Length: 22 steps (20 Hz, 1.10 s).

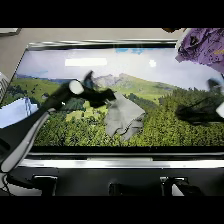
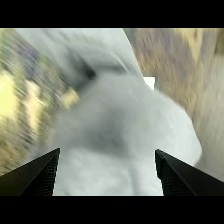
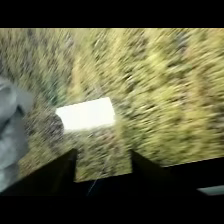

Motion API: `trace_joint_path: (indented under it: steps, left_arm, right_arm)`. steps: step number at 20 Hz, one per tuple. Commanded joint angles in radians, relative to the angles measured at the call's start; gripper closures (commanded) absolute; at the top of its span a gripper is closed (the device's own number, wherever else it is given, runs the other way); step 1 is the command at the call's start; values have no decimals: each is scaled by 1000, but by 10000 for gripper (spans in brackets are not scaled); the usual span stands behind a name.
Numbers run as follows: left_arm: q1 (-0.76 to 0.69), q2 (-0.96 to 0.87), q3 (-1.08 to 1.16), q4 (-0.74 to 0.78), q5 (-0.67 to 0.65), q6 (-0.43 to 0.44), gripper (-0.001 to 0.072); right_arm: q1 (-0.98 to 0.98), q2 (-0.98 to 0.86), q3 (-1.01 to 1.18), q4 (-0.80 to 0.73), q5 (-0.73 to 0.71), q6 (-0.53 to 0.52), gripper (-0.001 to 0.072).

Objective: Fold the clothes and pants, and hang the long-sleeved shirts on hangers.

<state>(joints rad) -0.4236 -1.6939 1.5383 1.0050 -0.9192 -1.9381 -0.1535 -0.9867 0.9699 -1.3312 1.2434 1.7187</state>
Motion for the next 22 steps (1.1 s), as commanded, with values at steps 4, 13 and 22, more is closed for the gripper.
trace_joint_path:
  steps: [4,13,22]
  left_arm:
    - [222,7,0,-3,-11,58,23]
    - [236,-9,0,-8,30,53,23]
    - [188,-158,8,-246,109,161,23]
  right_arm:
    - [2,-344,-149,687,-84,-341,181]
    - [40,-499,-149,844,-94,-406,342]
    - [7,-323,-143,651,-100,-322,683]
